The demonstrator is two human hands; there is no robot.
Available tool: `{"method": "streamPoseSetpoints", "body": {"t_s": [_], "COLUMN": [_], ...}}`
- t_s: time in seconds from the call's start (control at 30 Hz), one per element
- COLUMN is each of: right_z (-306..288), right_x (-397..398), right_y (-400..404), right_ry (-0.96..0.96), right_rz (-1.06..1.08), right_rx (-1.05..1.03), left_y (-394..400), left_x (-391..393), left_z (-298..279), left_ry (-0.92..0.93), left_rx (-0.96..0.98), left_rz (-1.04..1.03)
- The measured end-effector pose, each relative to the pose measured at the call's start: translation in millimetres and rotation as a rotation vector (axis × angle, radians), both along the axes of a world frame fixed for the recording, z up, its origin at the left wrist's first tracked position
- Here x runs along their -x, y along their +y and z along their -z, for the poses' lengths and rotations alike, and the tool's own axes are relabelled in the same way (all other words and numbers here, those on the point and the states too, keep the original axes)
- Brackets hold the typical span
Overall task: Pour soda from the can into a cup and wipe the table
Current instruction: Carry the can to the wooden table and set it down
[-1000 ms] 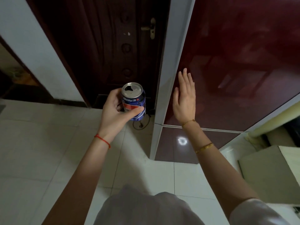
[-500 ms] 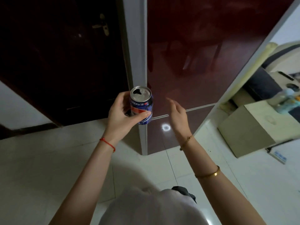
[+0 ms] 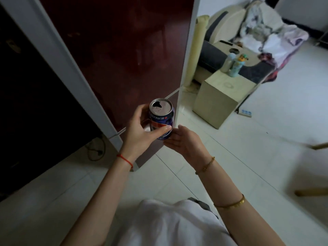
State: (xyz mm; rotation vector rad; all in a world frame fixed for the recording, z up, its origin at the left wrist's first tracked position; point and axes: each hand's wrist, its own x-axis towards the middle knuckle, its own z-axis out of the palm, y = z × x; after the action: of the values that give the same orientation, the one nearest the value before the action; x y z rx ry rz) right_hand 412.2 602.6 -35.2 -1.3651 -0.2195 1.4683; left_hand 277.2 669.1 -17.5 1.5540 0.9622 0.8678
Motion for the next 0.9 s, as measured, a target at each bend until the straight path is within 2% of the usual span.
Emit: {"method": "streamPoseSetpoints", "body": {"t_s": [0.4, 0.63, 0.9], "right_z": [13, 21, 24], "right_x": [-92, -153, -226], "right_y": [-130, -247, -385], "right_ry": [0.092, 0.12, 0.108], "right_rz": [0.372, 0.558, 0.772], "right_rx": [0.038, 0.03, 0.059], "left_y": [-80, -165, -283], "left_x": [-115, -194, -298], "left_z": [12, 23, 28], "left_ry": [0.042, 0.051, 0.07], "left_rx": [0.018, 0.07, 0.1], "left_rz": [0.455, 0.713, 0.914]}}
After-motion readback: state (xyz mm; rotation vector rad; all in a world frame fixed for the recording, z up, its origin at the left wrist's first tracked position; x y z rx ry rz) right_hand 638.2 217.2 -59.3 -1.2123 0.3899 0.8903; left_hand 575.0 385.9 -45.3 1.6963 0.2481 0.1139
